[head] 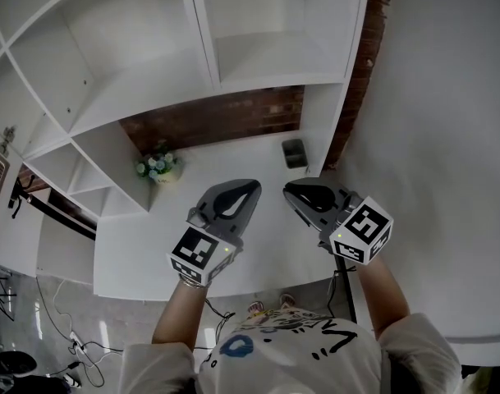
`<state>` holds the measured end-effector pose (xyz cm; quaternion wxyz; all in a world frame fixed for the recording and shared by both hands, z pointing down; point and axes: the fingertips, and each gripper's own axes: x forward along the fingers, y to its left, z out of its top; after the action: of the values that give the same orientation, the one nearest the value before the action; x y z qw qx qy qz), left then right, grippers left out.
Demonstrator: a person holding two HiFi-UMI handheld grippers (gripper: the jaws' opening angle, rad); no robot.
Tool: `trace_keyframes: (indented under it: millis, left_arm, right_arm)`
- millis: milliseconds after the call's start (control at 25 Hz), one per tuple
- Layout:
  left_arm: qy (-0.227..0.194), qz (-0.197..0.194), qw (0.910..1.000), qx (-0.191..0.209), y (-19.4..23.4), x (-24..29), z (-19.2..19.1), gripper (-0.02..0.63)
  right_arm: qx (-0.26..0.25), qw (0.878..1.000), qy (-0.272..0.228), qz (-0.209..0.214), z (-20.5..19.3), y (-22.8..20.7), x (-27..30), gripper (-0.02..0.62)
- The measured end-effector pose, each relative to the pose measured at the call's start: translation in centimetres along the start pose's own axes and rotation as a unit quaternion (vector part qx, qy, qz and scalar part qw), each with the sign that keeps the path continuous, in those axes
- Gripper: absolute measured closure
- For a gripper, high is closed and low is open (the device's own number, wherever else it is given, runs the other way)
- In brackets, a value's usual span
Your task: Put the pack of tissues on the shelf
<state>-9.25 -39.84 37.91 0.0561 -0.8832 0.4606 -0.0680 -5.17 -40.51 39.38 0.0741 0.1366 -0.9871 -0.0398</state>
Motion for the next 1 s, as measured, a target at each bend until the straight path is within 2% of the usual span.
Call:
trace_keyframes:
  millis: [440, 560, 720, 1000]
  left_arm:
    - [0.01, -0.001, 0.9973, -0.073, -2.5, -2.4, -5.0, 0.586]
    - [0.011, -0.004, 0.9977, -0.066, -3.2, -3.1, -5.8, 0.586]
    - [0.011, -0.01, 0.9994, -0.031, -3.8, -3.9, -6.1, 0.586]
    - [0.013, -0.008, 0.9984, -0.055, -4.6, -4.8, -7.1, 0.586]
  right_arm:
    - [0.045, 0.999, 0.0, 0.011, -3.6, 2.8, -1.0, 0.558]
    - [0.055, 0.998, 0.004, 0.009, -4.7, 3.2, -1.4, 0.56]
    - [0.071, 0.997, 0.014, -0.002, -5.9, 3.7, -2.0, 0.566]
    - [0.067, 0.998, 0.017, -0.004, -6.6, 5.3, -2.7, 0.569]
